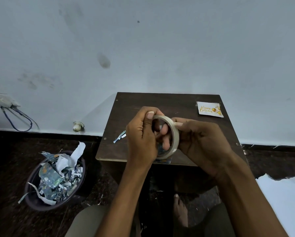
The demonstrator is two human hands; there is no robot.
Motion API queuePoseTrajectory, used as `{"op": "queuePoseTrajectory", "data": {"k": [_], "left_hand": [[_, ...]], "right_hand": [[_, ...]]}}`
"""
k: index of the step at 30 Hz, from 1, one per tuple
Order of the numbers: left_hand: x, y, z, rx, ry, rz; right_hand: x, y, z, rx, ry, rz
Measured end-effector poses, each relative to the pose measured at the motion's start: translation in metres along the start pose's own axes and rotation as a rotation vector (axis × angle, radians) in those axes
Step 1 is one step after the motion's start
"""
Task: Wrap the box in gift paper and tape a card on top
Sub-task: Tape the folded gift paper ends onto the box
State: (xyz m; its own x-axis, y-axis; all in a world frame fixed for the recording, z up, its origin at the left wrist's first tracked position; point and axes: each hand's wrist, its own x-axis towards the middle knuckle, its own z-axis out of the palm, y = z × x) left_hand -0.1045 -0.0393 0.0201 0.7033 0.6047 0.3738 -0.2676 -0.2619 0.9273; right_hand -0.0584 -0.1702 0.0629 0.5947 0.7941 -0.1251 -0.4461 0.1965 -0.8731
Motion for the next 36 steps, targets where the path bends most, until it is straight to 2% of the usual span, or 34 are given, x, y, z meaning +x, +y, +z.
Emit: {"op": "queuePoseTrajectory", "data": {"k": [5,12,22,29,36], "left_hand": [[-0.003,-0.004,0.002,-0.039,-0.063,0.019],[-0.006,-0.002,0.005,0.032,-0.021,0.104],[-0.01,-0.002,0.004,0.048,-0.046,0.173],[-0.01,-0.003,0.004,0.024,-0.027,0.128],[-0.01,-0.001,0.001,-0.018,-0.068,0.13]], "right_hand": [[-0.003,-0.005,0.005,0.118,0.074,0.053],[-0.002,-0.009,0.01,0.099,0.152,0.099],[0.001,-0.007,0.012,0.028,0.266,0.117],[-0.002,-0.009,0.012,0.147,0.134,0.131],[-0.001,-0.01,0.011,0.094,0.19,0.151]]}}
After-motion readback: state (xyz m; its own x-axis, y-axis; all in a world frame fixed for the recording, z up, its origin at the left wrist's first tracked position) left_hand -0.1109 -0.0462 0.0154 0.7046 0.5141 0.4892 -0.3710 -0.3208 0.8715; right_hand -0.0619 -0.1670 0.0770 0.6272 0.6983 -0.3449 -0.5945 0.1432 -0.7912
